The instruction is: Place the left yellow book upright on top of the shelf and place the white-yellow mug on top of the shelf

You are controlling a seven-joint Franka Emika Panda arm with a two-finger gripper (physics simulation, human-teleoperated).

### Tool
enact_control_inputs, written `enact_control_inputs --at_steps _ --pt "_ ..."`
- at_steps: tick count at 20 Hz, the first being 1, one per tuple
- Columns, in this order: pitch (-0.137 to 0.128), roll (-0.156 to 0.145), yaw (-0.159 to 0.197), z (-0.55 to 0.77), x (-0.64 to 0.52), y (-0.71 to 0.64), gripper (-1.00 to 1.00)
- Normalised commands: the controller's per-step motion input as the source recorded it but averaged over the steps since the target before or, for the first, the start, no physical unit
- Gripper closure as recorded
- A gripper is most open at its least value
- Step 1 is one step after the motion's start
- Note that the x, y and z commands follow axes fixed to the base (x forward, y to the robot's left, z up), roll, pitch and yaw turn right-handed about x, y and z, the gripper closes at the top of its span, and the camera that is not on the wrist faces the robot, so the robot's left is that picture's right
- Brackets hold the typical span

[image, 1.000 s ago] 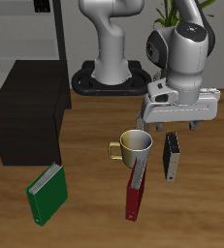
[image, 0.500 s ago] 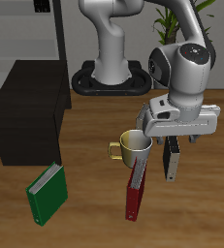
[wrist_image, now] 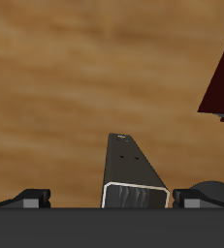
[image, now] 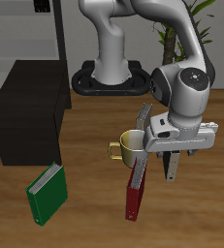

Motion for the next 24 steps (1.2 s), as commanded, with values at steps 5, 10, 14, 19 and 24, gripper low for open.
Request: enact_control_inputs --at_steps 5,10,14,19,24 --pt "0.052 0.019 -0.007 -0.26 0.01 -0.11 1.00" --pt "-0.032 0.027 -0.022 0.28 -0.07 -0.07 1.00" --pt "-0.056 0.036 -0.037 0.55 -0.16 -0.08 1.00" --pt "-0.096 0.005 -0.003 0.74 -0.22 -0.12 1.00" --pt "-0.086 0.000 -0.015 0.82 -0.32 -0.22 1.00"
